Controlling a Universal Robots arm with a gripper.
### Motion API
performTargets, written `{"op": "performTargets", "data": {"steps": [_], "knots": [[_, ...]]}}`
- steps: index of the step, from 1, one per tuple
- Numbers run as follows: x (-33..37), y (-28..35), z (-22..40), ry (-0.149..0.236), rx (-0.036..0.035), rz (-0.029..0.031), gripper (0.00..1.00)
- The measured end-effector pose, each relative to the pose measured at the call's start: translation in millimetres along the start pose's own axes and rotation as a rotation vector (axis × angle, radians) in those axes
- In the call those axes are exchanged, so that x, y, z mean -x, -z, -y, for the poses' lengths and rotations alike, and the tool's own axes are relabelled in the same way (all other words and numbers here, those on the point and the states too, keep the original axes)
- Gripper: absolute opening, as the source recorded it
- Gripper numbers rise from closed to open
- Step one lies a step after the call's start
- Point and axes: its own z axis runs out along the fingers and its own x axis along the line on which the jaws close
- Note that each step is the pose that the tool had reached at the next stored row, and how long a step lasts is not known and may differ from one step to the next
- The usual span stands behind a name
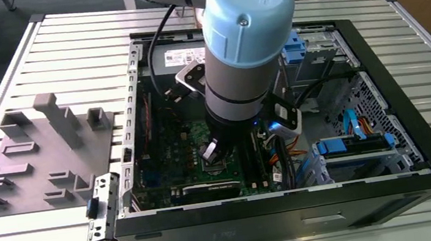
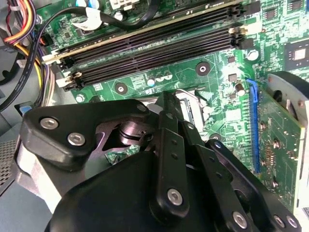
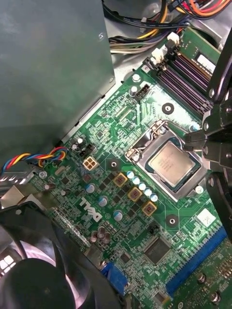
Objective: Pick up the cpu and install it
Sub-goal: 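Install the first cpu locking lever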
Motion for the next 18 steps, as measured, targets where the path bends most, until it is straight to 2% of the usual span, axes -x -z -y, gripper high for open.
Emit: {"op": "performTargets", "data": {"steps": [8,9,18], "knots": [[0.3,-1.2,2.8,-0.02,-0.0067,-0.0031,0.11],[-0.2,-3.1,3.7,-0.033,-0.0094,-0.0034,0.11],[-2.4,-11.8,6.0,-0.061,-0.0133,-0.0025,0.11]]}}
